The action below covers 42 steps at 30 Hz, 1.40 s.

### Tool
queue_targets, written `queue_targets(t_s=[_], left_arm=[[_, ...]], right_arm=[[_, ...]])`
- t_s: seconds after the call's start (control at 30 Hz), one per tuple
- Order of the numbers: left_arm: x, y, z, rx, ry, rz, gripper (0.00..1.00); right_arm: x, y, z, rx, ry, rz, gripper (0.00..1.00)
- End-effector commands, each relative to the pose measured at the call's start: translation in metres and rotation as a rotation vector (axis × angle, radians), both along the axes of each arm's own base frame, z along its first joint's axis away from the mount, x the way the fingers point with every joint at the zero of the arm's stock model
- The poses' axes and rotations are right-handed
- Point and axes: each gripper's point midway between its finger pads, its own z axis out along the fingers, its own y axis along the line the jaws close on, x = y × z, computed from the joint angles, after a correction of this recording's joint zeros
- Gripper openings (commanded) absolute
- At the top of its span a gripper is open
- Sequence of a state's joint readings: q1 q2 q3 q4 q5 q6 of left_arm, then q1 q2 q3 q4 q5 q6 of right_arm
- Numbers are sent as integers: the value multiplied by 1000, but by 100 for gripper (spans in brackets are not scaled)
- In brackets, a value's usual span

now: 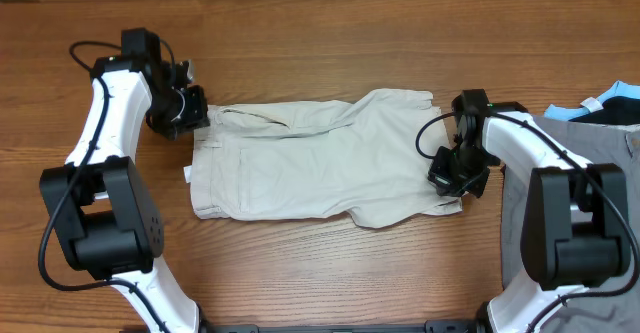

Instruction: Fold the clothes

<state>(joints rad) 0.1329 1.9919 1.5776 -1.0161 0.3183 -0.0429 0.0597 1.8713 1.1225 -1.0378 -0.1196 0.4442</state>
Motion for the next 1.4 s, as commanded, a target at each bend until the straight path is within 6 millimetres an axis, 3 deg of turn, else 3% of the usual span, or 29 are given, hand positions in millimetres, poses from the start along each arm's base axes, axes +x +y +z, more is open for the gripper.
queue_targets(t_s=[0.0, 0.2, 0.37, 0.43, 0.53, 0.67, 0.87, 1.0, 1.13, 1.23, 1.37], left_arm=[[2, -54, 41, -88, -112, -175, 12], [2, -123, 27, 69, -181, -445, 13], [17, -159, -7, 246, -226, -542, 4], [24, -164, -22, 280, -231, -535, 4], [31, -160, -46, 297, -201, -470, 4], [34, -141, -76, 303, -140, -432, 4], [42, -85, -95, 381, -80, -334, 4], [54, -52, -89, 371, -85, -239, 4], [67, -37, -68, 319, -101, -186, 4], [80, -32, -39, 303, -125, -183, 4], [94, -29, 21, 306, -173, -173, 15]], right_arm=[[5, 0, 28, -17, -110, 51, 4], [34, 53, 74, 232, -364, 218, 4], [51, 72, 67, 264, -420, 263, 4], [54, 78, 57, 266, -415, 291, 4], [49, 77, 34, 241, -354, 328, 4], [26, 60, 4, 161, -195, 310, 4], [1, 25, -12, -33, -65, 231, 4], [-17, 14, -18, -91, -1, 149, 4], [-31, 7, -18, -134, 55, 89, 4], [-34, 9, -18, -122, 66, 89, 4], [-33, 18, -16, -63, 61, 110, 4]])
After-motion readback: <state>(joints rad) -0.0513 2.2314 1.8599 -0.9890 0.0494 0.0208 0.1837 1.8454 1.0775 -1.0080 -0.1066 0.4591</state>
